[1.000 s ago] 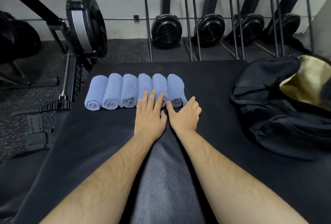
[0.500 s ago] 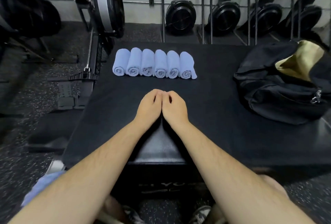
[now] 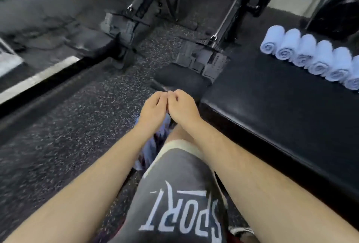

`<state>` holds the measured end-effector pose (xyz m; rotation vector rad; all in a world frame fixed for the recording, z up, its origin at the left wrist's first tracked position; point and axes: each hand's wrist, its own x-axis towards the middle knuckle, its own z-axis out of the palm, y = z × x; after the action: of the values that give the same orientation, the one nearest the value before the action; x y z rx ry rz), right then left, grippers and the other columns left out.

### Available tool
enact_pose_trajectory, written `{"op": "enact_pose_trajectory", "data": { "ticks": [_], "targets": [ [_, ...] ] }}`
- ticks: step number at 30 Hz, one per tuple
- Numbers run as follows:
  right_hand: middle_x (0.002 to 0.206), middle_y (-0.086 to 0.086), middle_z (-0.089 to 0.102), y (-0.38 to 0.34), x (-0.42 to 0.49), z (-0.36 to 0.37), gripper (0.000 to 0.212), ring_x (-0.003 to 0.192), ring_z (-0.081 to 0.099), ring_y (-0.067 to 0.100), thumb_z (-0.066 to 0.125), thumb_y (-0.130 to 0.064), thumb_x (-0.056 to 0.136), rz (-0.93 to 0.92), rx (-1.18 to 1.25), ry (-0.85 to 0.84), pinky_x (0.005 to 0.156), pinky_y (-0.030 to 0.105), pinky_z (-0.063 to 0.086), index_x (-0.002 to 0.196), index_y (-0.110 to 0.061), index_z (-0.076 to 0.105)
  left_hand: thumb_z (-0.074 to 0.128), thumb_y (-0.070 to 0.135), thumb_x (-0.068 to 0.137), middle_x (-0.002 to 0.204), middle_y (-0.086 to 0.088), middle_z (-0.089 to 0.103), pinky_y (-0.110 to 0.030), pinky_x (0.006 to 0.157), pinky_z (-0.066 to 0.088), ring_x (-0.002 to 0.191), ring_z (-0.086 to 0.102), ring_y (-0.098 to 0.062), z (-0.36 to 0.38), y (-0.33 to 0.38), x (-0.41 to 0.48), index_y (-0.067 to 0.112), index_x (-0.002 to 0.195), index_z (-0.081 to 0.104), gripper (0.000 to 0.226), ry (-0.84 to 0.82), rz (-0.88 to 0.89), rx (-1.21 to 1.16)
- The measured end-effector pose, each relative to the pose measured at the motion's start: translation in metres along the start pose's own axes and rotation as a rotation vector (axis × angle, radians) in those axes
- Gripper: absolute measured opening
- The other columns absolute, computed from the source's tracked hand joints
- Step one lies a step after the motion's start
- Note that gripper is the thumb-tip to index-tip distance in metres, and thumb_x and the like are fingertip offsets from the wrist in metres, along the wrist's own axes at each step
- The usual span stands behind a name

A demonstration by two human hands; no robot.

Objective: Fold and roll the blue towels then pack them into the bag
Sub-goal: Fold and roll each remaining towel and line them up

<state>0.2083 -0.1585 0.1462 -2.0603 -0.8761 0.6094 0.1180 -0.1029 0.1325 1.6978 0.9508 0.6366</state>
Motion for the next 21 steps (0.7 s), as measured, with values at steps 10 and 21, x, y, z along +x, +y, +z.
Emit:
{"op": "enact_pose_trajectory", "data": {
  "ticks": [10, 21],
  "targets": [
    [0.111, 0.011, 0.066, -0.002, 0.004, 0.189, 0.029, 0.094, 0.053, 0.021, 0.042, -0.016, 0.104, 0.166, -0.214, -0.49, 0.065, 0.029, 0.04, 0.118, -0.005, 0.065, 0.045, 0.02, 0.104, 0.092, -0.006, 0.068, -0.034, 0.075, 0.043, 0.087, 0.057, -0.02, -0.097, -0.171, -0.021, 0.002, 0.094, 0.068, 0.031, 0.173, -0.426, 0.098],
    [0.143, 0.009, 0.056, 0.074, 0.029, 0.228, 0.047, 0.123, 0.059, 0.033, 0.046, -0.013, 0.098, 0.238, -0.51, -0.701, 0.1, 0.039, 0.051, 0.144, -0.016, 0.051, 0.052, 0.017, 0.098, 0.089, -0.024, 0.07, -0.03, 0.068, 0.053, 0.089, 0.069, -0.036, -0.059, -0.255, 0.01, 0.005, 0.101, 0.061, 0.015, 0.211, -0.901, 0.008]
  ]
}}
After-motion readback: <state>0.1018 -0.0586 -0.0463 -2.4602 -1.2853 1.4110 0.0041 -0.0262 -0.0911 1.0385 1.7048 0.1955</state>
